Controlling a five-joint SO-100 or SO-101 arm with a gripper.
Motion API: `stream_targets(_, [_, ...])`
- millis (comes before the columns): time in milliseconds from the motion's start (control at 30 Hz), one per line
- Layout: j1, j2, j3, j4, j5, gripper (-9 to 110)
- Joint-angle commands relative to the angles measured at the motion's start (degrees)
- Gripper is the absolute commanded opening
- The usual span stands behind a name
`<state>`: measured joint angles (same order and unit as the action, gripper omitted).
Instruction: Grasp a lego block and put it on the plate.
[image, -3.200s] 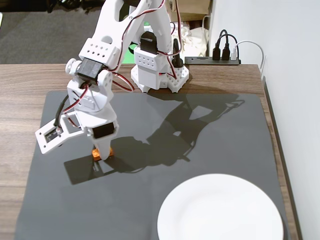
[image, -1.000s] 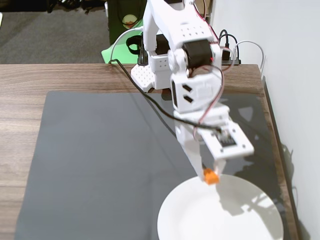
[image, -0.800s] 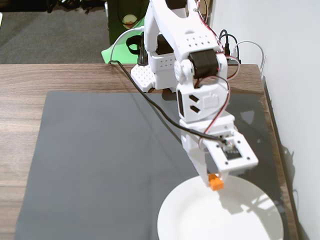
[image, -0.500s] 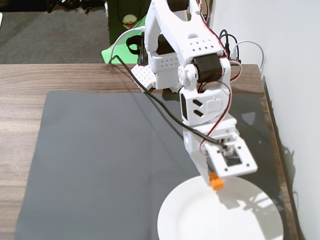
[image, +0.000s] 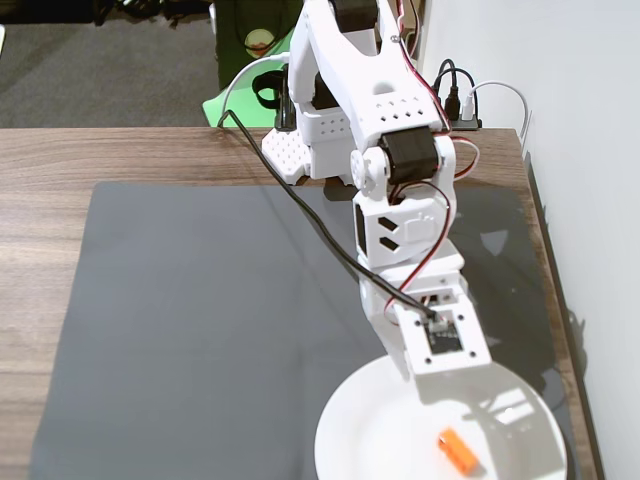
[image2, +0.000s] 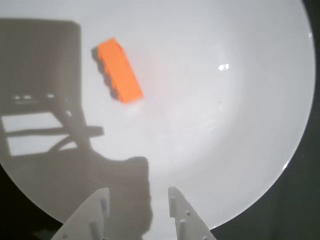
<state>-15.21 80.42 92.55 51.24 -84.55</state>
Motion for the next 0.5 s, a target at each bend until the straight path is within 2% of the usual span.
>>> stream_targets(0, [0.3,2.0,-1.8,-0.6,0.6,16])
stream_targets(333, [-0.2,10.7,0.3,5.1,4.3,15])
stream_targets(467, [-0.3,15.6,3.2,6.9,7.5,1])
